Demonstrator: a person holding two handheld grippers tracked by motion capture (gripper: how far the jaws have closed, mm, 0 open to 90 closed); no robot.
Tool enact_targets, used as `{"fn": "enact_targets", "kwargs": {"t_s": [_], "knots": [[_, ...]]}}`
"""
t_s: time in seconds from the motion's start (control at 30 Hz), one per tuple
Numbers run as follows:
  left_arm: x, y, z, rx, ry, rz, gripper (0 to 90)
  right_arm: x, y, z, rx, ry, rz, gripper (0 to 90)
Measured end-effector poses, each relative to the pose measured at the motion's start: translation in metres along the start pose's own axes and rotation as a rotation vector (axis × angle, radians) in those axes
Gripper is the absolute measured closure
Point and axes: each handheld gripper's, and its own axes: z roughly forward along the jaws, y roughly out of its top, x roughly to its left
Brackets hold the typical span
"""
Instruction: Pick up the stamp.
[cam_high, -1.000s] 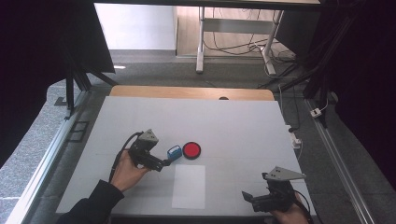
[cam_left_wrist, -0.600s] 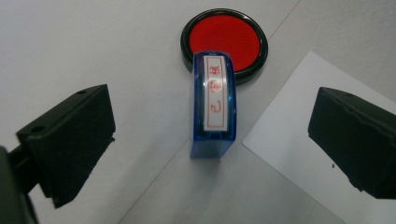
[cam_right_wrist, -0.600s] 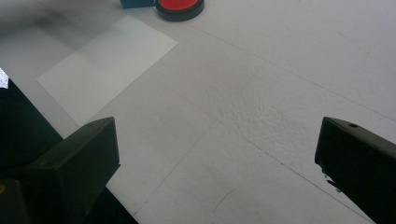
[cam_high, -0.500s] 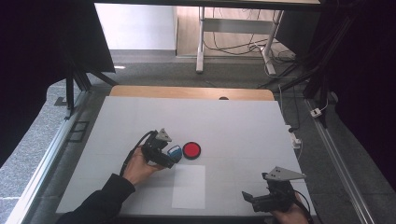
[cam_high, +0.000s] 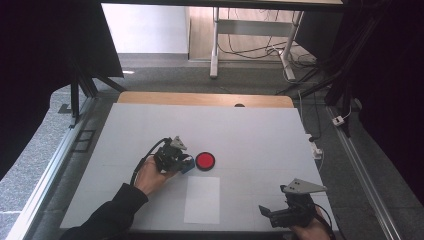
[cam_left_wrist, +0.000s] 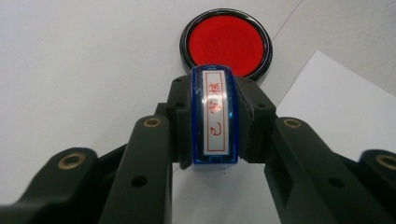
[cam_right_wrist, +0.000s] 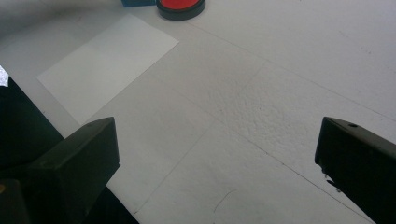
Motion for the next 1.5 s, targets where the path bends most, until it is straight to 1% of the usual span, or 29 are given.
{"fn": "enact_targets", "kwargs": {"t_s": [0.07, 0.1, 0.13, 0.17, 0.2, 0.27, 0.33, 0.37, 0.47, 0.53, 0.57, 0.6, 0.63, 0.67, 0.77, 0.8, 0.9, 0.97, 1.03, 1.1, 1.13, 1.27, 1.33, 1.37, 1.47, 1.5], "knots": [[-0.001, 0.0, 0.0, 0.007, 0.003, 0.004, 70.6, 0.0, 0.0, 0.0, 0.0, 0.0, 0.001, 0.0], [0.0, 0.001, -0.001, 0.014, -0.009, -0.019, 70.7, 0.0, 0.0, 0.0, 0.0, 0.003, 0.002, 0.0], [0.0, 0.001, -0.001, 0.014, -0.009, -0.019, 70.8, 0.0, 0.0, 0.0, 0.0, 0.003, 0.002, 0.0], [0.001, 0.001, -0.001, 0.017, -0.022, -0.037, 70.8, 0.0, 0.0, 0.0, 0.0, 0.003, 0.001, 0.0], [0.004, 0.001, -0.004, 0.016, -0.056, -0.082, 70.8, 0.0, 0.0, 0.0, -0.001, 0.0, -0.002, 0.0], [0.003, 0.001, -0.006, 0.011, -0.056, -0.086, 70.8, 0.0, 0.0, 0.0, -0.002, 0.0, -0.003, 0.0], [0.003, 0.0, -0.012, -0.002, -0.053, -0.09, 70.8, 0.0, 0.0, -0.001, -0.006, 0.003, -0.003, 0.0], [0.003, -0.001, -0.015, -0.008, -0.056, -0.101, 70.8, 0.0, 0.0, -0.001, -0.006, 0.004, -0.003, 0.0], [0.003, -0.001, -0.018, -0.018, -0.056, -0.107, 70.8, 0.0, 0.0, -0.001, -0.008, 0.005, -0.005, 0.0], [0.003, -0.001, -0.024, -0.039, -0.059, -0.114, 70.7, 0.0, 0.0, -0.001, -0.007, 0.005, -0.009, 0.0], [0.002, -0.001, -0.028, -0.06, -0.048, -0.113, 70.7, 0.001, 0.0, 0.0, -0.005, 0.005, -0.01, 0.0], [0.002, -0.001, -0.028, -0.06, -0.048, -0.113, 70.8, 0.001, 0.0, 0.0, 0.0, 0.006, -0.012, 0.0], [0.002, -0.001, -0.032, -0.076, -0.051, -0.119, 70.8, 0.001, 0.0, 0.0, 0.0, 0.005, -0.013, 0.0], [0.001, -0.001, -0.035, -0.087, -0.049, -0.119, 70.7, 0.001, 0.0, 0.0, 0.0, 0.002, -0.015, 0.0], [0.0, -0.001, -0.039, -0.086, -0.056, -0.115, 70.8, 0.001, 0.0, 0.0, -0.001, 0.001, -0.016, 0.0], [0.0, -0.002, -0.041, -0.085, -0.057, -0.108, 70.8, 0.001, 0.0, 0.0, -0.001, 0.001, -0.016, 0.0], [-0.001, -0.004, -0.047, -0.112, -0.086, -0.111, 70.8, 0.002, 0.001, 0.001, 0.004, 0.004, -0.02, 0.0], [-0.003, -0.004, -0.05, -0.121, -0.089, -0.098, 70.8, 0.002, 0.001, 0.001, 0.003, 0.004, -0.022, 0.0], [-0.004, -0.005, -0.054, -0.136, -0.102, -0.084, 70.8, 0.001, 0.001, 0.0, 0.002, 0.005, -0.016, 0.0], [-0.006, -0.006, -0.058, -0.144, -0.116, -0.078, 70.7, 0.001, 0.001, 0.0, 0.003, 0.006, -0.013, 0.0], [-0.006, -0.006, -0.058, -0.144, -0.116, -0.078, 70.7, 0.001, 0.0, 0.0, -0.003, 0.008, -0.011, 0.0], [-0.011, -0.009, -0.065, -0.167, -0.143, -0.078, 70.7, 0.001, 0.001, 0.0, 0.001, 0.006, -0.011, 0.0], [-0.012, -0.009, -0.067, -0.169, -0.147, -0.076, 70.7, 0.001, 0.001, 0.001, 0.001, 0.008, -0.013, 0.0], [-0.015, -0.009, -0.069, -0.177, -0.15, -0.062, 70.7, 0.001, 0.001, 0.001, 0.003, 0.008, -0.012, 0.0], [-0.02, -0.01, -0.072, -0.175, -0.157, -0.051, 70.7, 0.001, 0.001, 0.001, 0.001, 0.009, -0.01, 0.0], [-0.021, -0.011, -0.073, -0.178, -0.166, -0.049, 70.7, 0.0, 0.001, 0.001, 0.003, 0.009, -0.011, 0.0]]}}
